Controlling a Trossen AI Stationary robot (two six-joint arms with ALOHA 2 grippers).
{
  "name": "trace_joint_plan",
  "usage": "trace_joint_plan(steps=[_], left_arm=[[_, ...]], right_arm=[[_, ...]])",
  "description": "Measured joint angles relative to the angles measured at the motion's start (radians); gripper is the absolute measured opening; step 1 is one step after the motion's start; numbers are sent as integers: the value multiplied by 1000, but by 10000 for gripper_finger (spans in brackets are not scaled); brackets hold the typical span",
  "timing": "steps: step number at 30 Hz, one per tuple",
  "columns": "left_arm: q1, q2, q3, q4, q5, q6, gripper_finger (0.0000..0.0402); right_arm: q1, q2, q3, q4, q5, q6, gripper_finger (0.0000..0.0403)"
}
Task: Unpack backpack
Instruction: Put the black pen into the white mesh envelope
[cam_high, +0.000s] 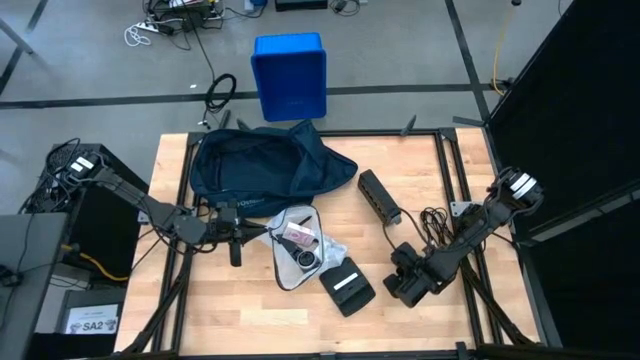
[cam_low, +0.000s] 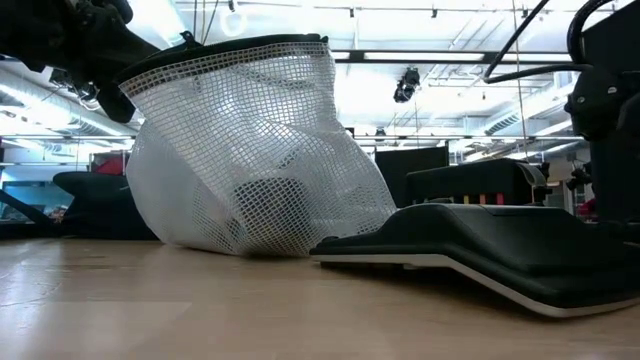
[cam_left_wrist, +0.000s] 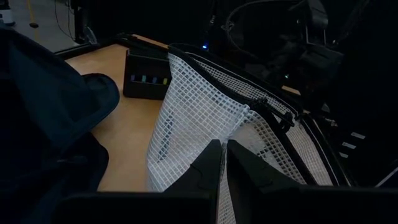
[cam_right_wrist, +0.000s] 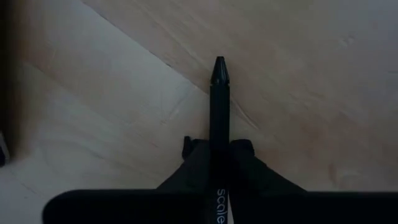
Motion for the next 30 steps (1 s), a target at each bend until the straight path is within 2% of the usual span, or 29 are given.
trace_joint_plan(steps=[10,13,16,19,22,25,28,30], left_arm=[[0,0,0,0,0,0,0],[0,0,0,0,0,0,0],[0,0,0,0,0,0,0],[0,0,0,0,0,0,0],[0,0,0,0,0,0,0],[0,0,0,0,0,0,0],[0,0,0,0,0,0,0],[0,0,0,2,0,0,0]], right_arm=[[-5,1,152,-52,152,-97,1],[-17,1,229,-83,230,-169,1],[-30,1,329,-60,354,-310,3],[-40,-1,437,122,535,-614,5],[-58,-2,479,442,667,-1028,4],[-101,1,479,742,661,-1372,3],[-161,39,479,947,615,-1553,2],[-211,75,479,1028,534,-1617,2]])
